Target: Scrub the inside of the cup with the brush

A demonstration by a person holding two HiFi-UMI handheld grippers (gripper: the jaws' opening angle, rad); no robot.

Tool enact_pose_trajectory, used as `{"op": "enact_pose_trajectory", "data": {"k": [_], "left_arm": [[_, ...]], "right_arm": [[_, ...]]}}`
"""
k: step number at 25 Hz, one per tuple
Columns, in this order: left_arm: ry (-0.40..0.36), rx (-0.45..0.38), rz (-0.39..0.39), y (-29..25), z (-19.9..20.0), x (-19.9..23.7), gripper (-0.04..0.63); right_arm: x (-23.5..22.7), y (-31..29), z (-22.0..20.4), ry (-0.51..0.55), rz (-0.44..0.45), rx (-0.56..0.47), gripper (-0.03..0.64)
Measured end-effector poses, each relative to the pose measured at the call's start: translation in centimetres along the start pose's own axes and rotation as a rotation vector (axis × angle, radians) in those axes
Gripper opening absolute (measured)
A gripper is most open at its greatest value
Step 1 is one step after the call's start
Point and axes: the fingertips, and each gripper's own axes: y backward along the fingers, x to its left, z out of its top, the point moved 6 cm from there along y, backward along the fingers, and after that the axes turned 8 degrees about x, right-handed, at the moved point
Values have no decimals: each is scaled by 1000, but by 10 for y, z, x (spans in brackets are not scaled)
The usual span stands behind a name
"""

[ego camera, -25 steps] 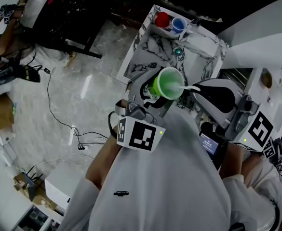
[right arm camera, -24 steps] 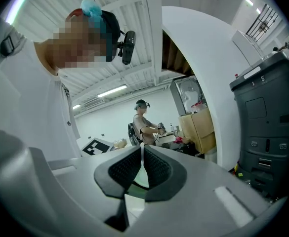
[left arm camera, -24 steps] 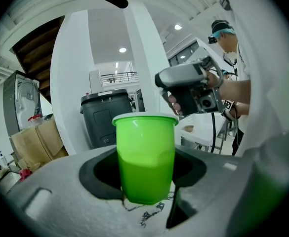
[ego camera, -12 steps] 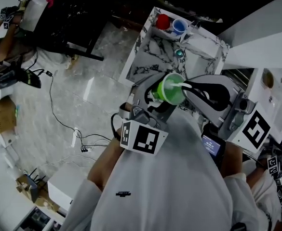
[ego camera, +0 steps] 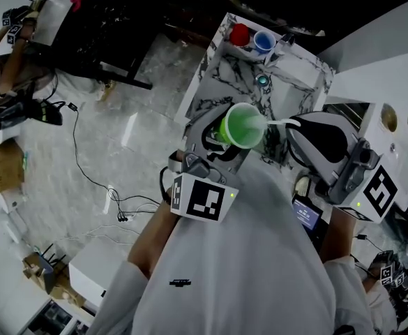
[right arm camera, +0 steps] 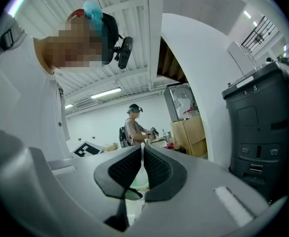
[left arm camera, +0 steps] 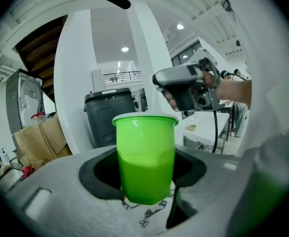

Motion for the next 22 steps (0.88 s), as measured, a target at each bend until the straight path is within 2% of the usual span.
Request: {"op": "enact_pose_trajectory", "data": {"k": [10,14,19,22], "left_arm": [[23,16,25,0,-4,10,259],[34,5,41,0,-2,13,259],[4,-15,55,2,3,19,259],[10,-24,59,4,4,20,259]], "right_arm": [[-18,29,9,-89,-76,-120,21],[-29,44,6,-89,-155,-135,21],[-40,57,-5,-93,-252,-161,21],[-48,61,-17,-75,-355,-127,21]]}}
